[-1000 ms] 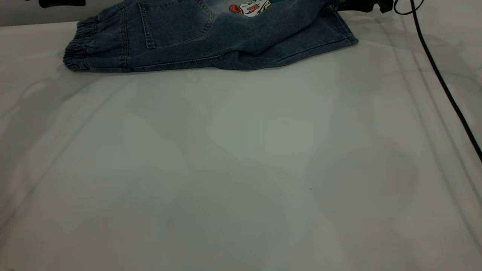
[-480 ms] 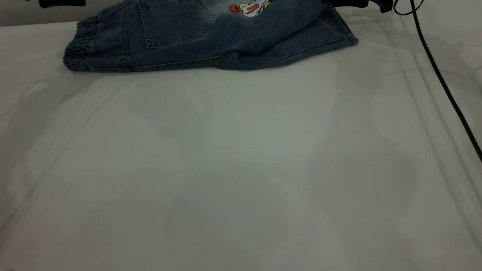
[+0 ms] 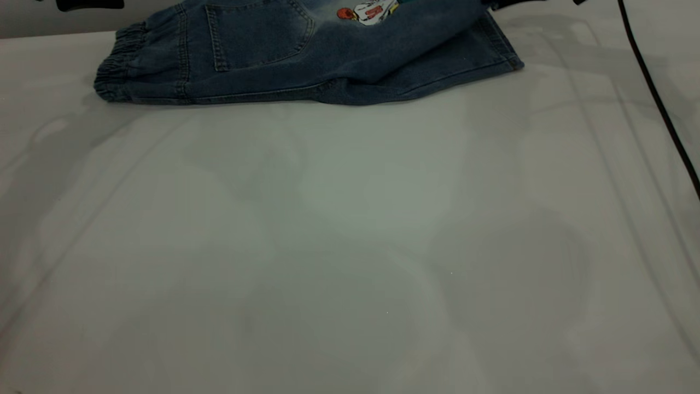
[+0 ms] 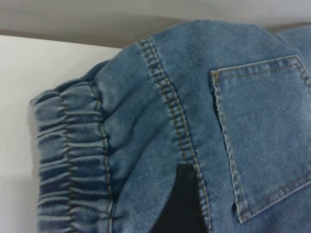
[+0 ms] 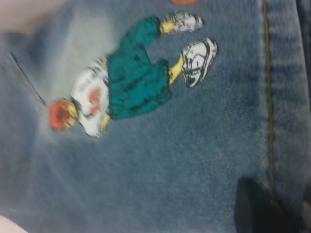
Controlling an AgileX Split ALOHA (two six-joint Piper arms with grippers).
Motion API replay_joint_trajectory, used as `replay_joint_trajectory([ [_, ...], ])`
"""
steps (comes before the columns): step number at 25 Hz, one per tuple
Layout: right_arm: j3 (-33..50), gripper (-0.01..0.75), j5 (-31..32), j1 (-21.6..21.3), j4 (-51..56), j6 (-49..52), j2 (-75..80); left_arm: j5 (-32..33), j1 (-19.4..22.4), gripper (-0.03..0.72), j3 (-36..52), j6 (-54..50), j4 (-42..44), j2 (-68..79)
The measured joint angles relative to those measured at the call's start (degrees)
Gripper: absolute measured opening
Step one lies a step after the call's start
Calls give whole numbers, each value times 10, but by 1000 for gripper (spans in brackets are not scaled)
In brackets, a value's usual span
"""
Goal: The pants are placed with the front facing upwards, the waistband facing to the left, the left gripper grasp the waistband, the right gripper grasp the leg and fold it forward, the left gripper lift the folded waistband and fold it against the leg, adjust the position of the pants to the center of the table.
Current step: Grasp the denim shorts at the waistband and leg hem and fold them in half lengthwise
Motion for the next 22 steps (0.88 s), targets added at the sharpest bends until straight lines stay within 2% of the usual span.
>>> replay_joint_trajectory([
  [12, 0, 46, 140, 0, -186, 124, -5, 2, 0, 581, 0, 0, 0, 0],
  [15, 0, 46, 180, 0, -221, 128, -5, 6, 0, 581, 0, 0, -1, 0],
  [19, -17, 54, 184, 0, -220, 126, -5, 22, 0, 581, 0, 0, -2, 0],
  [22, -51, 101, 184, 0, -218, 126, -5, 27, 0, 581, 0, 0, -2, 0],
])
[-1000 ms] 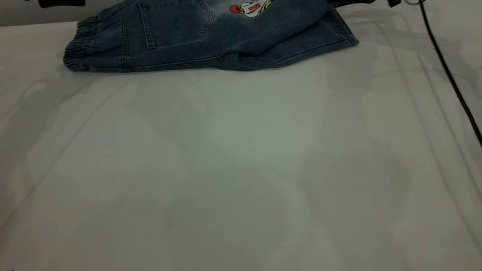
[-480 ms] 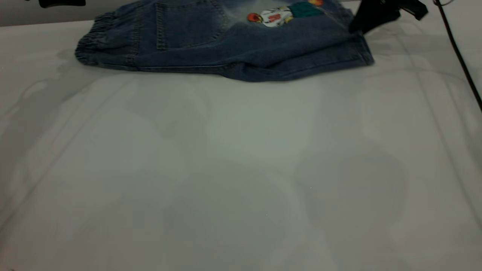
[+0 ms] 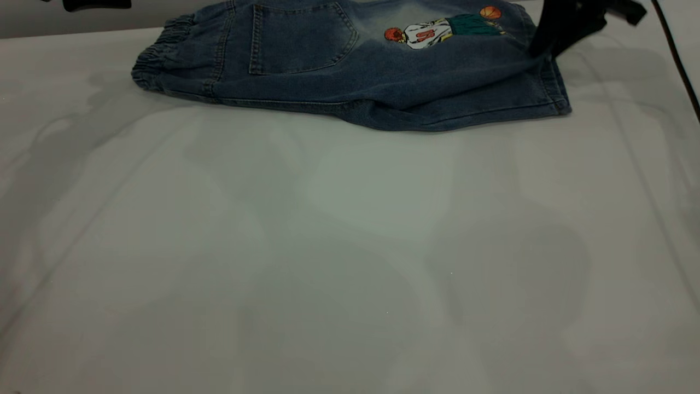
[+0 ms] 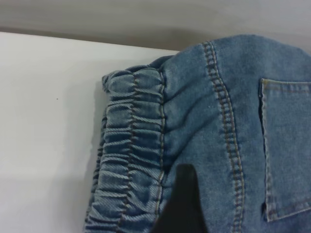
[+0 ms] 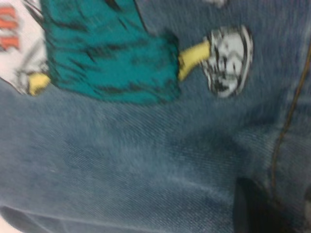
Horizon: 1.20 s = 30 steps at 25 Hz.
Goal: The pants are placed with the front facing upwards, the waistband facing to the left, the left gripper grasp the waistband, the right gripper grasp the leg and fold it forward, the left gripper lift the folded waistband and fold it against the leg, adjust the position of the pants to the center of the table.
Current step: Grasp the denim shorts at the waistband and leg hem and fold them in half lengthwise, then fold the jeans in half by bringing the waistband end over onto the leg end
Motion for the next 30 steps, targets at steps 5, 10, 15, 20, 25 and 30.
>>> replay_joint_trajectory([
  [5, -93, 318, -1, 0, 1, 2, 0, 5, 0, 581, 0, 0, 7, 0],
  [10, -170, 531, -1, 0, 9, 33, 0, 18, 0, 581, -3, 0, 19, 0],
  [15, -149, 572, -3, 0, 66, 13, 0, 23, 1, 581, -7, -41, 42, -1],
  [20, -126, 560, -3, 0, 113, -4, 3, 52, 20, 581, -7, -132, 96, -1],
  [25, -126, 557, -3, 0, 112, -15, 2, 54, 62, 581, -7, -201, 142, 7],
  [30, -126, 557, -3, 0, 113, -15, 2, 96, 87, 581, -7, -202, 141, 42],
])
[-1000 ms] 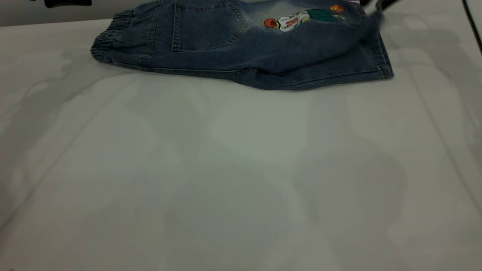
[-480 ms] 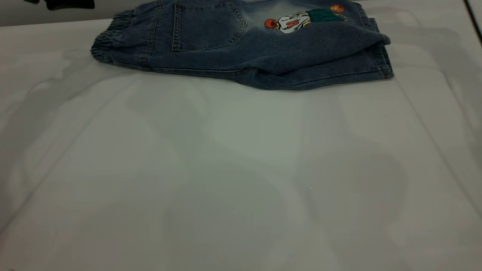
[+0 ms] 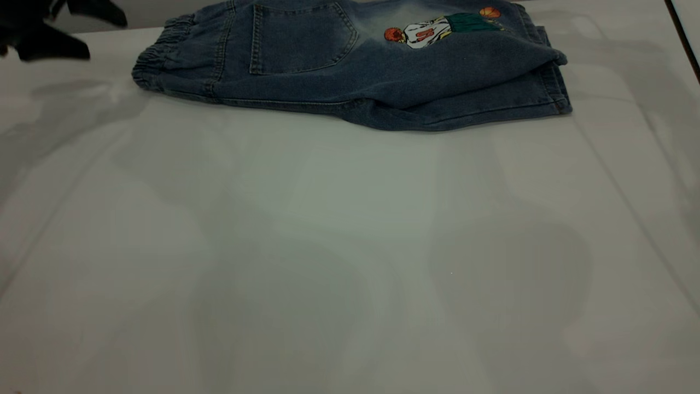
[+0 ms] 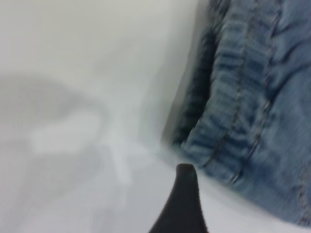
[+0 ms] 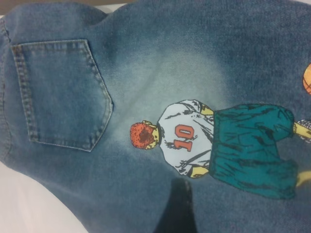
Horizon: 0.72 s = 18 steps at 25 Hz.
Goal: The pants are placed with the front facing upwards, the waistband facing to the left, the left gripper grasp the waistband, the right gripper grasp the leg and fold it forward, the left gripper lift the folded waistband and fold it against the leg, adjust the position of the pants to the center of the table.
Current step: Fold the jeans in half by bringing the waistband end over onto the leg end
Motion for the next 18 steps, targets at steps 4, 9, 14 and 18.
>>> replay_joint_trajectory([
  [4, 0, 557, 0, 0, 0, -1, 0, 3, 0, 581, -3, 4, -3, 33],
  [9, 0, 557, 0, 0, 0, -2, 0, 19, -1, 581, -30, 4, -18, 58],
  [14, 0, 546, 0, 0, 0, -10, 0, -4, -1, 581, -54, 4, -62, 70],
  [18, 0, 528, 0, 0, 0, -10, 0, 7, -1, 581, -71, 1, -68, 90],
])
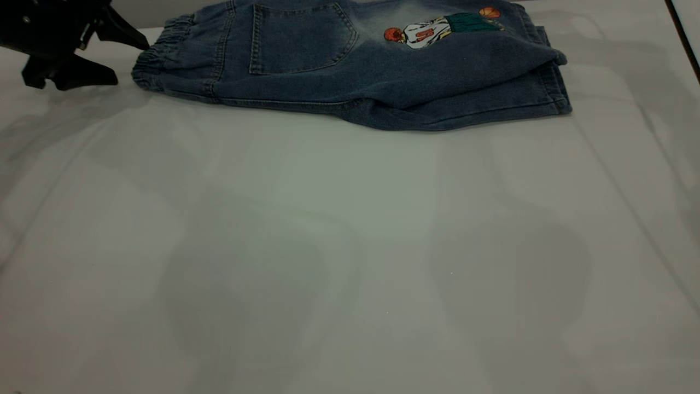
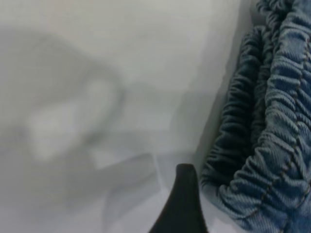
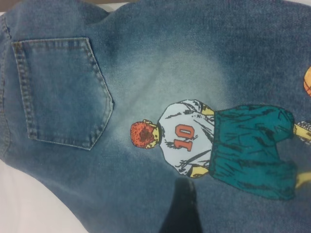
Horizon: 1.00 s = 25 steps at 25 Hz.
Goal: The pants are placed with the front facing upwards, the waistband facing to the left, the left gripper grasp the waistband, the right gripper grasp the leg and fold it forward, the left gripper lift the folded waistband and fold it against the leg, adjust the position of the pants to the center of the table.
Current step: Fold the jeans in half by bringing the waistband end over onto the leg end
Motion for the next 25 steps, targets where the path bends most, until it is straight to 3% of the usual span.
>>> replay_joint_trajectory([
  [15, 0, 519, 0, 0, 0, -3, 0, -18, -18, 554, -4, 19, -58, 27],
  [19, 0, 519, 0, 0, 7, -7, 0, -27, -24, 475, -4, 35, -76, 30],
  [25, 0, 519, 0, 9, 52, -37, 0, -8, -24, 268, -9, 58, -104, 49],
])
